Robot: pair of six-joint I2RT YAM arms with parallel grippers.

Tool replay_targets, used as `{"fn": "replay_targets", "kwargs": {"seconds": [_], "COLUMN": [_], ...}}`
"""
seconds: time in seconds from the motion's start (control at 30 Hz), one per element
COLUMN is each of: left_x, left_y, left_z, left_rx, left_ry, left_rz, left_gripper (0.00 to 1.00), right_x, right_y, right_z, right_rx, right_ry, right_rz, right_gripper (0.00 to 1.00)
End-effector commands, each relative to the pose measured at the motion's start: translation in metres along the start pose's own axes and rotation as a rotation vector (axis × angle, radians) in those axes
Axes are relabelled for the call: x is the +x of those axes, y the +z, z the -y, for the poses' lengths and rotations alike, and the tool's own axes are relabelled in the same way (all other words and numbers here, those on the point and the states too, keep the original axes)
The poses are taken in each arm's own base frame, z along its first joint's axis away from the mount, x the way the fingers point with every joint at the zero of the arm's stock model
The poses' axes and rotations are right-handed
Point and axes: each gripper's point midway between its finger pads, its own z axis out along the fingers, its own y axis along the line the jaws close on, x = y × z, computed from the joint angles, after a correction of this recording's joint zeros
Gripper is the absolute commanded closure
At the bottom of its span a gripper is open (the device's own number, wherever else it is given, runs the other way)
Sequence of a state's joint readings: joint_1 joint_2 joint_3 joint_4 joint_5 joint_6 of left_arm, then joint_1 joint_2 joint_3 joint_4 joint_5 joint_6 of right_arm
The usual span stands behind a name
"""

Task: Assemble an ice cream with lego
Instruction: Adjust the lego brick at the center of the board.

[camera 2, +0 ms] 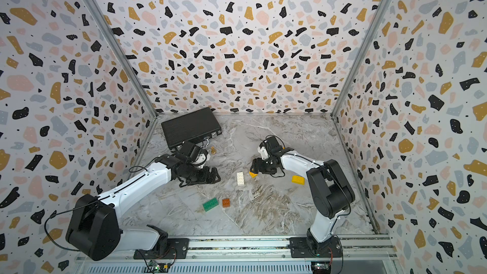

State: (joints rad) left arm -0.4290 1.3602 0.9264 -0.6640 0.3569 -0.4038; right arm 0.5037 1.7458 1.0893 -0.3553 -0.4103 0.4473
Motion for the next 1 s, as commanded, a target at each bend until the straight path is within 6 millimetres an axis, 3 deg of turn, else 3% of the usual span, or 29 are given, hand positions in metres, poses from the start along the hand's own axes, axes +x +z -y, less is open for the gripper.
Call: {"fn": "replay_targets", "kwargs": {"seconds": [0.0,0.13,0.3,0.97], "left_x": [-0.007,-0.007,-0.007,-0.006], "left_y": [-0.005,-0.004,-0.006,-0.008], "left_z": [0.014,0.017,0.019,0.023], "left_rx": [0.052,0.066,0.080,0.101], "left_ry": [0.021,0.018,0.020,0.023], "left_rz": [0.016,0.012,0.020,0.022], "left_gripper": [0.03,0.03,0.03,0.03], "right_x": [0.002,0.010,0.009,0.027], "right_y": [0.002,0.017,0.020,0.018], "right_z": [-0.016,-0.016,-0.006,-0.025], "right_rx": [0.016,0.131,0.221,0.175], "right_ry": [-0.100,-0.187,-0.201,-0.339], "right_rz": [-0.066,-0.125,-0.139,-0.204], "right_gripper": [0.32,0.31,0.31,0.27]}}
